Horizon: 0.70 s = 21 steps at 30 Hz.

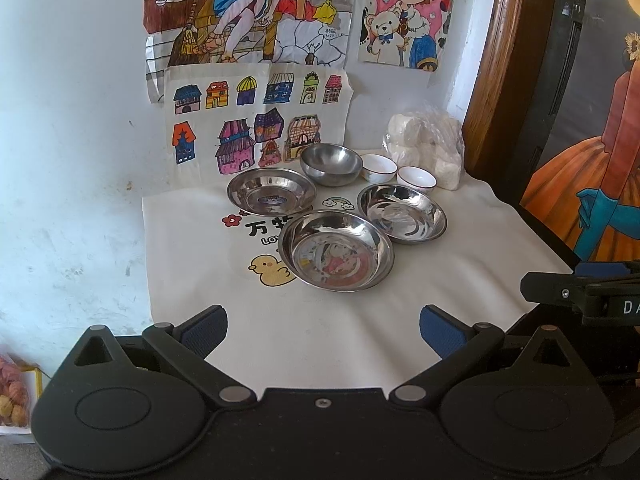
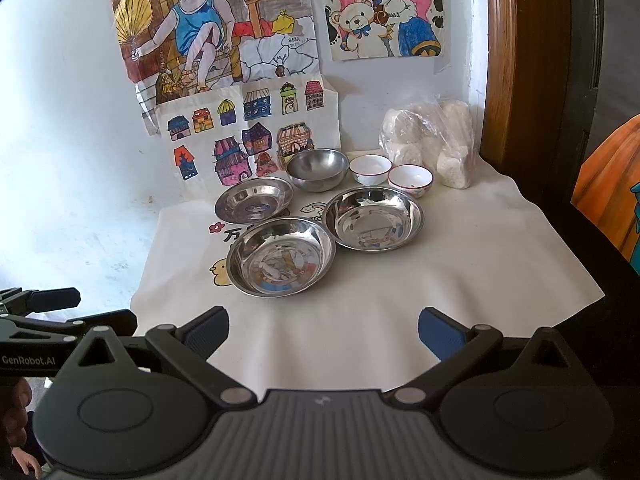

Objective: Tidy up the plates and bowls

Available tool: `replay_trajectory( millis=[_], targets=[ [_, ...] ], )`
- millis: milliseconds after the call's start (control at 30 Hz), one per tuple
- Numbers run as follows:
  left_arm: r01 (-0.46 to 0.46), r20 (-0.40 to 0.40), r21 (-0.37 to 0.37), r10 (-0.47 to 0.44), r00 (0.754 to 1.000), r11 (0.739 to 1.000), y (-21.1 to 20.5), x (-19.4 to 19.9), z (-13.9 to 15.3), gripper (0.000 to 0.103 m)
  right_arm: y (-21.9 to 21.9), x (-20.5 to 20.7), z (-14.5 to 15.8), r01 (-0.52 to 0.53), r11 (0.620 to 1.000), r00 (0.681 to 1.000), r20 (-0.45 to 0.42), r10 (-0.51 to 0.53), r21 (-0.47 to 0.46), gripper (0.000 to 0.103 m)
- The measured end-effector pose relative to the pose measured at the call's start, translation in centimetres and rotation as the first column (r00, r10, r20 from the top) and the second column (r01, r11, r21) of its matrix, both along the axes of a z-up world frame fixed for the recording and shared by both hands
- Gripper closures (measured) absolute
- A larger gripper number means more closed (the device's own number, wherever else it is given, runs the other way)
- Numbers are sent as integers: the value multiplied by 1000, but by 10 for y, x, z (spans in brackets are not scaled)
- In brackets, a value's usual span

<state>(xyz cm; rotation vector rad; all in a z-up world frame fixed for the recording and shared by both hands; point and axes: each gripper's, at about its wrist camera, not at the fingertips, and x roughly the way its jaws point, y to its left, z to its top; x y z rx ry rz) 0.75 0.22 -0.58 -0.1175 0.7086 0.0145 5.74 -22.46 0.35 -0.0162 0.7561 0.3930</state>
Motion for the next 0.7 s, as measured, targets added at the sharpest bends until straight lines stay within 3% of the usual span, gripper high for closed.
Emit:
replay_trajectory(
  millis=[700],
  targets=[
    [1,-4,2,-1,1000,1000,-6,1,-11,1,0,1,0,2,1000,1000,-3,-2,-4,0]
  ],
)
